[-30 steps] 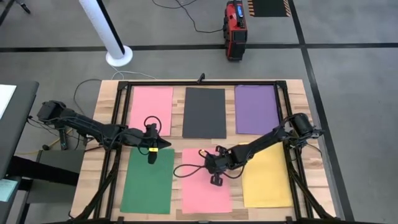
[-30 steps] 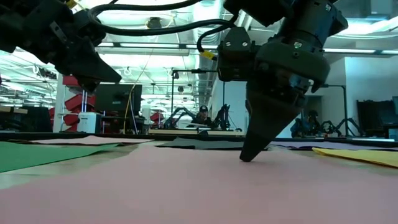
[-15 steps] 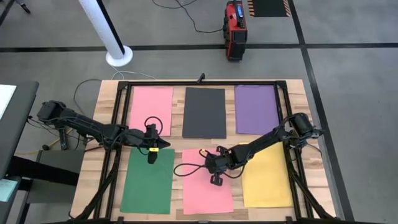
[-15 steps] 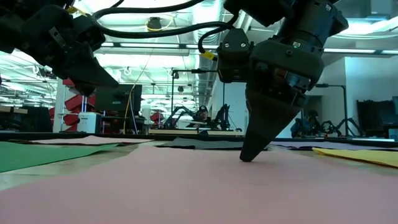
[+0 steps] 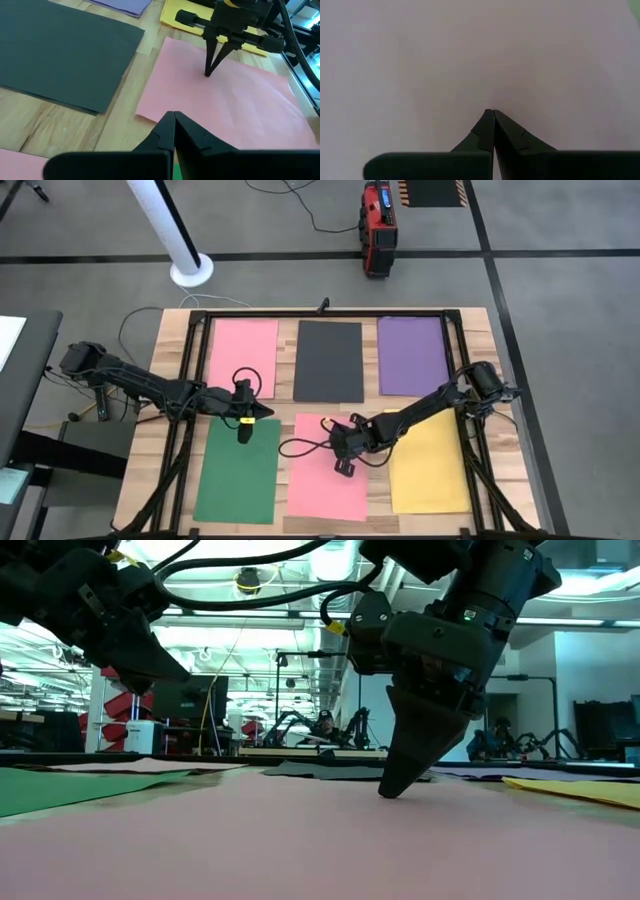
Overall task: Organize paper
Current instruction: Adjust the bottom pink paper, then stack the top green paper on the other green paper
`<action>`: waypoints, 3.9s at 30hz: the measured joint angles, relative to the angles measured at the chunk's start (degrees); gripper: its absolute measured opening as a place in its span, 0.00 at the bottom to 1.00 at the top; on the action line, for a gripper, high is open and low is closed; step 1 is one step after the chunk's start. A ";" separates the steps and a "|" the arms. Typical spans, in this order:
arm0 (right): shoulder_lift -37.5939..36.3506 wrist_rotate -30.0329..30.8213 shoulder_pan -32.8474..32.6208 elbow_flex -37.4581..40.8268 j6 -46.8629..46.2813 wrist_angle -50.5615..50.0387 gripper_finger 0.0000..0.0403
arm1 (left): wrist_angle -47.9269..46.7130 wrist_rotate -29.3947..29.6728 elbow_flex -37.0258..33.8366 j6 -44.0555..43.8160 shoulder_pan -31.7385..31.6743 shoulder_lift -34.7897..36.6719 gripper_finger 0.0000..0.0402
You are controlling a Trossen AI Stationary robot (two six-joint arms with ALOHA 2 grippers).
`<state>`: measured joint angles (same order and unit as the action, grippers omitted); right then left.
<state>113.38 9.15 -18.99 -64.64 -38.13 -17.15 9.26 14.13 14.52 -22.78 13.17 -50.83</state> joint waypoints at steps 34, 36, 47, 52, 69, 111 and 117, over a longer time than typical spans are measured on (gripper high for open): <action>-5.22 1.30 1.00 -0.33 12.30 -2.46 0.02 | -12.43 4.10 0.14 3.58 0.03 -0.02 0.00; -5.25 1.42 1.21 -0.37 12.86 -2.36 0.04 | -15.75 5.82 0.76 4.91 0.04 -0.54 0.00; -5.33 3.04 2.34 -0.44 15.82 -2.57 0.17 | -19.34 13.48 3.50 12.49 0.04 -10.36 0.02; -5.33 3.22 2.37 -0.46 18.14 -2.56 0.17 | -18.93 19.01 4.22 12.74 0.02 -15.02 0.09; -5.40 3.60 3.44 -0.52 19.26 -2.47 0.17 | -13.59 18.11 4.47 15.38 -2.48 -25.04 0.20; -5.42 4.48 3.39 -0.55 20.80 -1.84 0.17 | -35.61 14.61 14.29 15.28 -3.06 -19.30 0.00; -5.42 4.48 3.44 -0.55 21.66 -1.36 0.17 | -35.62 15.20 14.27 13.50 -3.57 -19.32 0.01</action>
<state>107.96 13.63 -15.55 -65.19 -16.47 -18.50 -26.37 29.33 28.80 -9.28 9.60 -70.15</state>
